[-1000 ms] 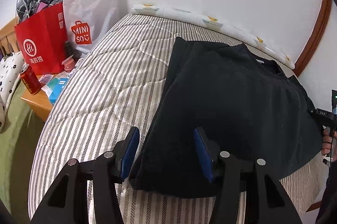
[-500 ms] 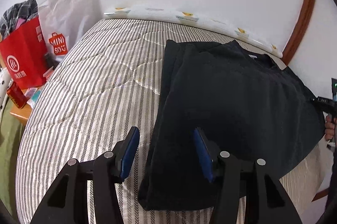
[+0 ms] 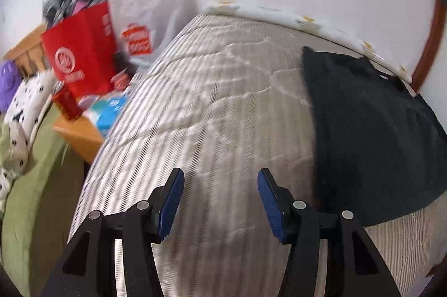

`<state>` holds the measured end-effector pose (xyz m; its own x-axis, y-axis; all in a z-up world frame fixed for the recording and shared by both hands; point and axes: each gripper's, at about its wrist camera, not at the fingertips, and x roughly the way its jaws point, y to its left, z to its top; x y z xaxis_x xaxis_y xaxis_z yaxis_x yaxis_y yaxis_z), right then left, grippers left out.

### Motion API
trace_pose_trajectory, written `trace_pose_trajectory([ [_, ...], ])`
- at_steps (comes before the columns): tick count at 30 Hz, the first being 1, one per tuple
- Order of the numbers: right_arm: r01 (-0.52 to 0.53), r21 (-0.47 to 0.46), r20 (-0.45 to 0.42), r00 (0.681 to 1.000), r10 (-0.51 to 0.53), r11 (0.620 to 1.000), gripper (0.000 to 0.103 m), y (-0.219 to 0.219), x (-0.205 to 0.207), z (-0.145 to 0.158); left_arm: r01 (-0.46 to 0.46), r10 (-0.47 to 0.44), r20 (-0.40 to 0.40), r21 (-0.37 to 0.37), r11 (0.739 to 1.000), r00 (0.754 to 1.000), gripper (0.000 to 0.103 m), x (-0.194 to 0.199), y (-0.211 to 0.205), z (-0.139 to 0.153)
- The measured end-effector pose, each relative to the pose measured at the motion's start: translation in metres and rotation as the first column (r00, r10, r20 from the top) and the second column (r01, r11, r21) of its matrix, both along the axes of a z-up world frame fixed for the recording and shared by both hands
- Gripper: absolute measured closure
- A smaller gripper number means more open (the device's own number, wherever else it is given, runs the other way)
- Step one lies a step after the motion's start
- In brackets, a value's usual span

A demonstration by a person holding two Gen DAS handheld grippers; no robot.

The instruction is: Fold small clothes

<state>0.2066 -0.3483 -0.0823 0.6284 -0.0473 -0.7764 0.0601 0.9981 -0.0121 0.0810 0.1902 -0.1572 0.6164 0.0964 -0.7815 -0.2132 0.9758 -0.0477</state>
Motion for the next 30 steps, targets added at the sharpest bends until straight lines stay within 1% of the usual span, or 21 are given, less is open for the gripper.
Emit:
trace_pose_trajectory([
  [2, -0.043, 0.018, 0.008, 0.999, 0.043, 0.999, 0.055, 0.036, -0.005, 0.004, -0.008, 0.008, 0.005, 0.006, 1.0, 1.0, 0.051, -0.003, 0.01, -0.002],
  [4, -0.098, 0.053, 0.019, 0.995, 0.097, 0.994, 0.053, 0.079, -0.009, 0.005, -0.025, 0.025, 0.001, 0.036, 0.999, 1.0, 0.051, -0.002, 0.017, -0.004],
  [5, -0.126, 0.072, 0.024, 0.992, 0.125, 0.989, 0.05, 0.098, -0.012, 0.005, -0.026, 0.026, 0.001, 0.04, 0.999, 1.0, 0.051, -0.001, 0.019, -0.004],
  [6, -0.168, 0.093, 0.031, 0.986, 0.165, 0.982, 0.048, 0.126, -0.017, 0.004, -0.027, 0.027, 0.0, 0.042, 0.999, 1.0, 0.051, 0.0, 0.021, -0.004],
  [9, -0.252, 0.073, 0.039, 0.968, 0.25, 0.965, 0.046, 0.188, -0.029, -0.006, -0.013, 0.013, -0.001, 0.056, 0.998, 1.0, 0.051, 0.004, 0.023, -0.005],
  [12, -0.333, 0.058, 0.009, 0.943, 0.333, 0.941, 0.046, 0.239, -0.044, -0.023, 0.005, -0.005, -0.004, 0.064, 0.998, 1.0, 0.051, 0.008, 0.024, -0.006],
  [14, -0.346, 0.021, 0.006, 0.938, 0.346, 0.938, 0.046, 0.251, -0.056, -0.028, 0.018, -0.017, -0.009, 0.07, 0.997, 1.0, 0.051, 0.011, 0.023, -0.005],
  [16, -0.345, -0.053, 0.005, 0.938, 0.346, 0.937, 0.046, 0.262, -0.069, -0.031, 0.021, -0.02, -0.011, 0.068, 0.997, 1.0, 0.049, 0.012, 0.024, -0.006],
  [17, -0.351, -0.055, 0.0, 0.936, 0.352, 0.935, 0.046, 0.264, -0.072, -0.031, 0.02, -0.019, -0.011, 0.064, 0.998, 1.0, 0.048, 0.012, 0.025, -0.006],
  [19, -0.368, -0.017, -0.02, 0.93, 0.367, 0.93, 0.046, 0.262, -0.082, -0.027, 0.024, -0.024, -0.008, 0.07, 0.997, 1.0, 0.047, 0.012, 0.024, -0.006],
  [20, -0.379, -0.002, -0.014, 0.925, 0.379, 0.925, 0.046, 0.263, -0.09, -0.024, 0.027, -0.027, -0.009, 0.07, 0.997, 1.0, 0.046, 0.013, 0.024, -0.006],
  [23, -0.429, -0.05, -0.011, 0.903, 0.429, 0.902, 0.046, 0.282, -0.11, -0.023, 0.032, -0.032, -0.008, 0.054, 0.998, 0.999, 0.043, 0.014, 0.027, -0.006],
  [25, -0.463, -0.093, -0.012, 0.886, 0.464, 0.881, 0.044, 0.3, -0.118, -0.027, 0.037, -0.036, -0.013, 0.061, 0.997, 0.999, 0.04, 0.015, 0.029, -0.007],
  [28, -0.504, -0.102, -0.036, 0.864, 0.503, 0.858, 0.042, 0.32, -0.12, -0.034, 0.033, -0.032, -0.017, 0.064, 0.997, 0.999, 0.034, 0.013, 0.032, -0.008],
  [30, -0.513, -0.124, -0.046, 0.858, 0.511, 0.85, 0.039, 0.329, -0.118, -0.039, 0.038, -0.037, -0.021, 0.062, 0.997, 0.999, 0.029, 0.014, 0.034, -0.008],
])
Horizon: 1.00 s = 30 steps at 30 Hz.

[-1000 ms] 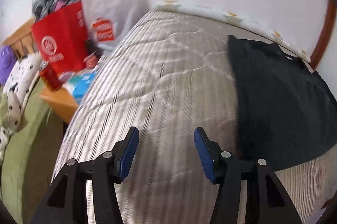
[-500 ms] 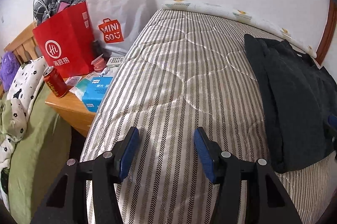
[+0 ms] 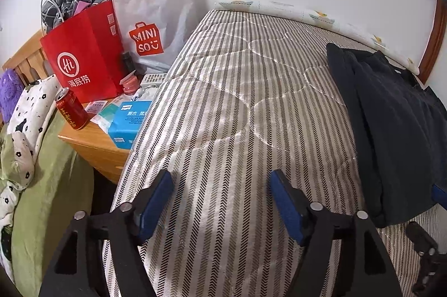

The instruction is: Fold small clothes

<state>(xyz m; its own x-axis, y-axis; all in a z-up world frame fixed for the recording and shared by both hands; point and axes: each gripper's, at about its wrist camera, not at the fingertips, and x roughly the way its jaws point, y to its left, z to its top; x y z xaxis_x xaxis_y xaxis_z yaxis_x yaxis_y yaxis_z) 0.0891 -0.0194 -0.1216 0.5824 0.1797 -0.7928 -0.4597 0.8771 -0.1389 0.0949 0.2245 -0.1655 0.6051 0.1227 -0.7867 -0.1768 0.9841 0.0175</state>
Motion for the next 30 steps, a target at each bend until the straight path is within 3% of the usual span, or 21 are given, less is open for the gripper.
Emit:
trace_pose_trajectory([
  [6, -0.005, -0.074, 0.048, 0.999, 0.008, 0.997, 0.027, 0.026, 0.007, -0.012, 0.007, -0.007, -0.006, -0.005, 1.0, 1.0, 0.023, 0.001, 0.001, -0.001],
  [11, -0.009, -0.095, 0.076, 0.997, 0.017, 0.995, 0.028, 0.041, 0.013, -0.012, 0.01, -0.01, -0.009, -0.004, 1.0, 1.0, 0.02, 0.001, 0.0, -0.001],
  [13, -0.005, -0.094, 0.081, 0.997, 0.013, 0.996, 0.037, 0.047, 0.018, -0.011, 0.009, -0.009, -0.009, -0.004, 1.0, 1.0, 0.02, 0.001, 0.0, -0.001],
  [14, -0.008, -0.102, 0.096, 0.995, 0.018, 0.995, 0.046, 0.05, 0.021, -0.01, 0.009, -0.009, -0.009, -0.004, 1.0, 1.0, 0.019, 0.001, 0.0, -0.001],
  [17, -0.03, -0.132, 0.153, 0.987, 0.05, 0.991, 0.089, 0.057, 0.023, -0.004, 0.008, -0.008, -0.008, -0.008, 1.0, 1.0, 0.018, 0.001, 0.0, -0.001],
  [19, -0.041, -0.088, 0.145, 0.988, 0.054, 0.995, 0.091, 0.051, 0.029, 0.007, 0.007, -0.007, -0.009, -0.005, 1.0, 1.0, 0.018, 0.0, 0.001, -0.001],
  [22, -0.026, 0.099, 0.104, 0.994, 0.016, 0.995, 0.093, 0.018, 0.043, 0.035, 0.004, -0.004, -0.008, -0.002, 1.0, 1.0, 0.019, -0.003, -0.002, -0.001],
  [24, -0.015, 0.175, 0.125, 0.992, -0.007, 0.984, 0.093, -0.008, 0.048, 0.056, 0.002, -0.002, -0.013, -0.011, 1.0, 1.0, 0.02, -0.004, -0.007, 0.0],
  [30, 0.081, 0.31, 0.15, 0.98, -0.133, 0.947, 0.094, -0.09, 0.069, 0.102, 0.025, -0.026, -0.024, -0.063, 0.998, 0.999, 0.02, -0.002, -0.041, 0.01],
])
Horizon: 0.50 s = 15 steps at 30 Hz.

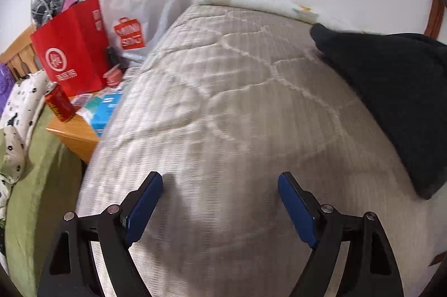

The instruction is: Fold small clothes

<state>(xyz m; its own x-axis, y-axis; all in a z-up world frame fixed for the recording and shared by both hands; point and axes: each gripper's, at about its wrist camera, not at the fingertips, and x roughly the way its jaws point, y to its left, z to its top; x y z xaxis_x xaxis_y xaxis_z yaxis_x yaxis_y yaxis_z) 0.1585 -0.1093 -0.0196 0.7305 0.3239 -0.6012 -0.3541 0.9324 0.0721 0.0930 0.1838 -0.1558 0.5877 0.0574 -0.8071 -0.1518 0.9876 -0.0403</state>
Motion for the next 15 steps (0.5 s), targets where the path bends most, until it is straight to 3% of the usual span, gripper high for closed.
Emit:
trace_pose_trajectory([
  [10, 0.193, 0.143, 0.009, 0.981, -0.196, 0.971, 0.095, -0.157, -0.002, 0.022, 0.128, -0.126, 0.07, -0.022, 0.992, 0.99, 0.02, 0.019, -0.091, 0.029],
  [15, 0.344, 0.163, -0.032, 0.939, -0.343, 0.925, 0.095, -0.245, -0.01, -0.004, 0.246, -0.241, 0.097, -0.038, 0.969, 0.966, 0.02, 0.025, -0.148, 0.033],
])
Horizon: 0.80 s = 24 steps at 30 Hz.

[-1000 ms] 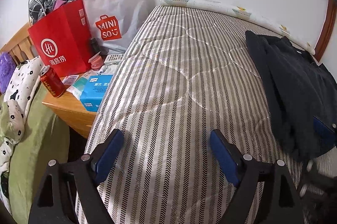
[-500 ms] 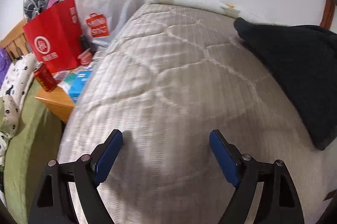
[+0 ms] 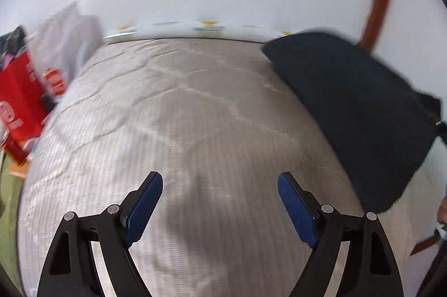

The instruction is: Fold small clothes

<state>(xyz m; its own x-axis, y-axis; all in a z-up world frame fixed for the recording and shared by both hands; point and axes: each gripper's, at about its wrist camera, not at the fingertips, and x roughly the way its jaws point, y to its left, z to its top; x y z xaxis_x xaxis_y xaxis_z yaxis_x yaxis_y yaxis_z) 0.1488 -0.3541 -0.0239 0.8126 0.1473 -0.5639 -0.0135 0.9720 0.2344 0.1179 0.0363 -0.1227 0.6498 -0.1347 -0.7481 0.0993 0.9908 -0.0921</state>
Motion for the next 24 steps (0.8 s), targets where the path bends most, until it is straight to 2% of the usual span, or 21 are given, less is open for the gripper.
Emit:
trace_pose_trajectory([
  [3, 0.096, 0.05, -0.084, 0.992, -0.092, 0.994, 0.095, -0.048, -0.001, -0.03, 0.089, -0.088, 0.005, -0.019, 0.996, 0.996, 0.02, -0.001, -0.03, -0.001],
  [6, 0.096, 0.126, -0.167, 0.983, -0.075, 0.987, 0.088, -0.072, 0.001, -0.058, 0.167, -0.166, 0.019, -0.012, 0.986, 0.986, 0.02, -0.005, -0.057, -0.004],
  [8, 0.097, 0.139, -0.18, 0.981, -0.071, 0.986, 0.075, -0.076, -0.002, -0.062, 0.204, -0.204, 0.026, -0.016, 0.979, 0.979, 0.02, -0.007, -0.068, -0.005],
  [10, 0.094, 0.148, -0.151, 0.986, -0.072, 0.985, 0.063, -0.079, -0.005, -0.058, 0.235, -0.235, 0.028, -0.025, 0.972, 0.972, 0.019, -0.011, -0.08, -0.007],
  [11, 0.085, 0.158, -0.138, 0.988, -0.064, 0.984, 0.052, -0.08, -0.006, -0.057, 0.25, -0.249, 0.028, -0.036, 0.968, 0.968, 0.019, -0.013, -0.083, -0.007],
  [12, 0.076, 0.175, -0.135, 0.989, -0.053, 0.982, 0.048, -0.081, -0.002, -0.056, 0.264, -0.263, 0.028, -0.048, 0.963, 0.964, 0.019, -0.015, -0.086, -0.008],
  [17, 0.062, 0.191, -0.159, 0.987, -0.031, 0.98, 0.049, -0.075, 0.022, -0.068, 0.356, -0.354, 0.041, -0.076, 0.931, 0.934, 0.019, -0.032, -0.108, -0.012],
  [19, 0.063, 0.181, -0.16, 0.987, -0.034, 0.981, 0.067, -0.073, 0.032, -0.071, 0.388, -0.386, 0.041, -0.07, 0.919, 0.922, 0.019, -0.036, -0.118, -0.015],
  [20, 0.06, 0.168, -0.151, 0.988, -0.035, 0.984, 0.084, -0.072, 0.033, -0.071, 0.402, -0.4, 0.038, -0.062, 0.914, 0.916, 0.019, -0.037, -0.125, -0.017],
  [24, 0.039, 0.124, -0.13, 0.991, -0.022, 0.992, 0.085, -0.074, 0.032, -0.071, 0.435, -0.435, 0.011, -0.005, 0.9, 0.9, 0.019, -0.037, -0.154, -0.028],
])
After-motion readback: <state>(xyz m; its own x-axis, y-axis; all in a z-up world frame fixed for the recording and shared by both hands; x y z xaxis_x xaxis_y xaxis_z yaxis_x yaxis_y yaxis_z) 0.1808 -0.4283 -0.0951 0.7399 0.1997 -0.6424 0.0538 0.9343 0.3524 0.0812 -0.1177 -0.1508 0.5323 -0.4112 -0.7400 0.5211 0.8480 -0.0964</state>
